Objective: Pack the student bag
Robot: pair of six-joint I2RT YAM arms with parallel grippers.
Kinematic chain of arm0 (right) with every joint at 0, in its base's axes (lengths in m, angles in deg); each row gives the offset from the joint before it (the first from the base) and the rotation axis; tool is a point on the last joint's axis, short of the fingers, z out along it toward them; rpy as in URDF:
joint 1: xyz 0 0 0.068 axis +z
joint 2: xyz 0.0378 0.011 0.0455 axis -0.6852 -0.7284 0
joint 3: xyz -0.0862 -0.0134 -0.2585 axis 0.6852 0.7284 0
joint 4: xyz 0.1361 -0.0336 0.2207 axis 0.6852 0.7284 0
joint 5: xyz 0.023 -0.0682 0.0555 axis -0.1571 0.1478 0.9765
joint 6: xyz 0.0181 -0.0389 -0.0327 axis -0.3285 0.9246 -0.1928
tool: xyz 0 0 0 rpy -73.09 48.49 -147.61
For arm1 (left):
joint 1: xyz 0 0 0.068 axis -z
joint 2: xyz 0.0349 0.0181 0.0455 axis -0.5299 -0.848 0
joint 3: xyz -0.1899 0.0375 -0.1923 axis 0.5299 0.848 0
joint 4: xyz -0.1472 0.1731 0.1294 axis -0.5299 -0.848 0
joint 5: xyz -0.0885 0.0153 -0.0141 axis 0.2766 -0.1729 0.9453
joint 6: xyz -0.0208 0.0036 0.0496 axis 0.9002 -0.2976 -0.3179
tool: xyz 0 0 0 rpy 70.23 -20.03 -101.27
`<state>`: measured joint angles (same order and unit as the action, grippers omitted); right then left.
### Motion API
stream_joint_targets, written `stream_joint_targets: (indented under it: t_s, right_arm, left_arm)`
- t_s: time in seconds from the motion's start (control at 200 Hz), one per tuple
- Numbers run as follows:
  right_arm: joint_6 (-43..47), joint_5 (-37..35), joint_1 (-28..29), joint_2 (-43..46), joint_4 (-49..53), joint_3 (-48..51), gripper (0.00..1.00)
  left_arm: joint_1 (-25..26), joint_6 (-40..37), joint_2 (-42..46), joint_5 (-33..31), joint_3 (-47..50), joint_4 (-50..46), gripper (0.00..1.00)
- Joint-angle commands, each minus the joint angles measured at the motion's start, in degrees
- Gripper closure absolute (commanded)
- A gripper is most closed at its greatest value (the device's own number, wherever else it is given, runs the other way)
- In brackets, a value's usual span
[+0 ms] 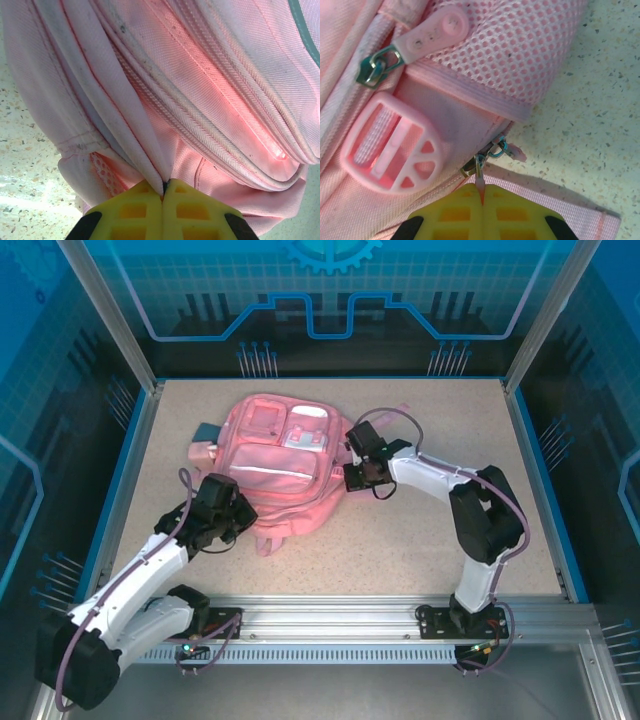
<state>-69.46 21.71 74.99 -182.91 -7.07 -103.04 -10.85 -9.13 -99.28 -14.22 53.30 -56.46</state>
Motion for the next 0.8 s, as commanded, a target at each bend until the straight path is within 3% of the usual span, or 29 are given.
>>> stream_joint_targets:
  t_s: [0.0, 0.095, 0.18, 0.225, 0.43, 0.445, 0.515, 0.59, 0.69, 0.795]
  right_arm:
    - [-0.8, -1.5, -2.6, -0.3, -0.5, -1.8, 1.0]
    - [0.2, -0.1, -2.8, 2.8, -1.9, 0.2, 1.0]
    - [0.7, -0.6, -3.9, 5.1, -1.3, 1.2, 1.0]
    - [1.0, -0.6, -4.9, 6.2, -1.1, 1.8, 1.0]
    - [0.7, 1.9, -10.3, 9.5, -1.7, 4.8, 1.0]
    - [0.5, 2.1, -10.6, 9.9, -1.8, 5.1, 0.98]
    - [-0.1, 3.1, -11.4, 11.6, -2.7, 6.2, 0.61]
    - [-0.1, 2.6, -11.6, 13.9, -3.6, 7.4, 0.33]
    - [-0.3, 1.9, -12.0, 17.3, -4.7, 8.9, 0.18]
    - [-0.3, 1.5, -13.2, 21.0, -6.1, 11.2, 0.1]
  left_arm:
    - [-0.6, -2.4, 0.3, 1.7, -1.5, -1.2, 0.99]
    - [-0.6, -3.5, 0.0, 5.3, -1.6, 1.2, 0.9]
    - [-0.6, -4.7, -0.4, 8.0, -2.1, 2.5, 0.63]
    - [-0.6, -5.2, -0.5, 8.5, -2.7, 2.5, 0.54]
    - [0.2, -11.7, -2.2, 10.4, -6.9, 3.0, 0.33]
    - [0.4, -12.3, -2.5, 10.3, -7.3, 2.9, 0.32]
    - [2.3, -15.8, -4.4, 8.6, -9.9, 2.1, 0.27]
    - [5.2, -19.8, -7.4, 6.2, -13.4, 0.8, 0.21]
    - [9.5, -24.8, -12.6, 1.4, -18.9, -1.5, 0.18]
    - [13.7, -28.5, -19.8, -4.1, -25.6, -4.5, 0.16]
